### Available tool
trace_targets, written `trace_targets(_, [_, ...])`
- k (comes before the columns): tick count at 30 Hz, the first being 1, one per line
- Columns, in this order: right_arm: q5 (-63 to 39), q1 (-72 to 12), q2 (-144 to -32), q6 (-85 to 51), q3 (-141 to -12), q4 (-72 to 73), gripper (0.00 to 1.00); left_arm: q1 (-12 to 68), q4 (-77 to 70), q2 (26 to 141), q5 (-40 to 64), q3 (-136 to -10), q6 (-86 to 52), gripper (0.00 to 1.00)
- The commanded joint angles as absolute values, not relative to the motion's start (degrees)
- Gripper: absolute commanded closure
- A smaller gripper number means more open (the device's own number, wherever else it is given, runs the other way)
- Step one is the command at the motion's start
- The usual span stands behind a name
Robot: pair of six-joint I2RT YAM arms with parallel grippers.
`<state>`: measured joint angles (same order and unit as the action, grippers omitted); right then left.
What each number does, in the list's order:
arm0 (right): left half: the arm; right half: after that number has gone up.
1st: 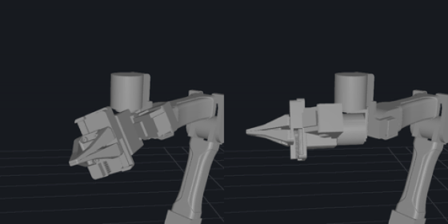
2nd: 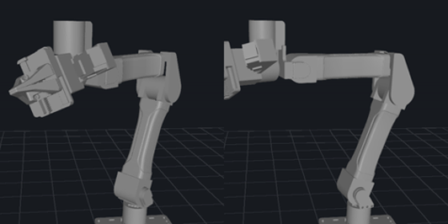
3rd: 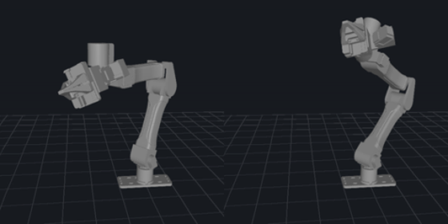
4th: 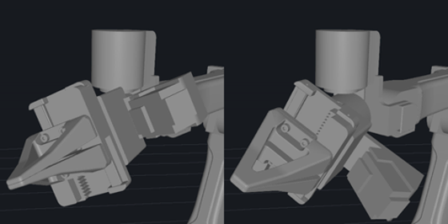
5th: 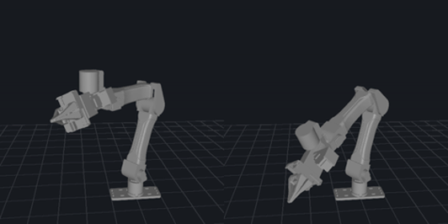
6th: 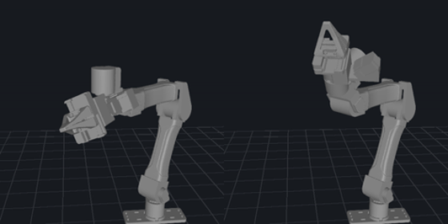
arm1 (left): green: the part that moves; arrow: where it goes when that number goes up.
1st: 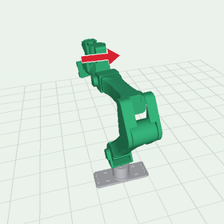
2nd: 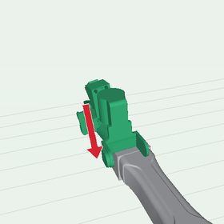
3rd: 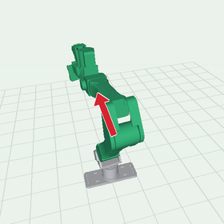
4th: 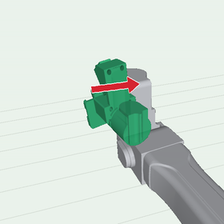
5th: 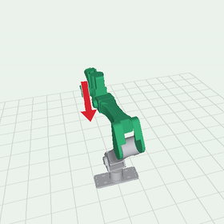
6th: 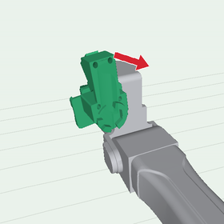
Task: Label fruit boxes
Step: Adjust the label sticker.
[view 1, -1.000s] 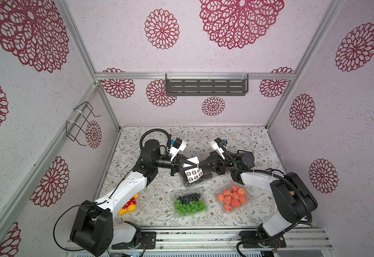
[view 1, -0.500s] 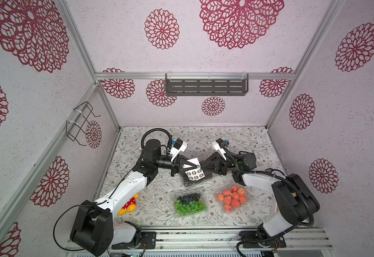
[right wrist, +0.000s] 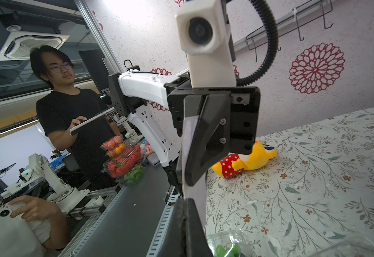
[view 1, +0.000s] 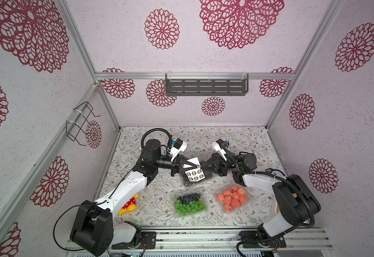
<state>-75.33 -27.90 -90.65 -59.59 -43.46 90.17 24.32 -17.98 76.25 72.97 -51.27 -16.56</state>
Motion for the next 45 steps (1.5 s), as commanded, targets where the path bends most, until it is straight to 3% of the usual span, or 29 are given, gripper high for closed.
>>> trace_targets(1, [-76.0,-28.0,-89.0,-59.0,-43.1,96.4,1.00,24.0,-19.8,76.7,72.6,-52.4,-17.2,1.00])
trace_targets(45, [-74.4,-26.2,-90.3,-58.5,-44.5,94.7,1.00,24.7,-18.8,79.3,75.6,-53.7,-16.5,1.00])
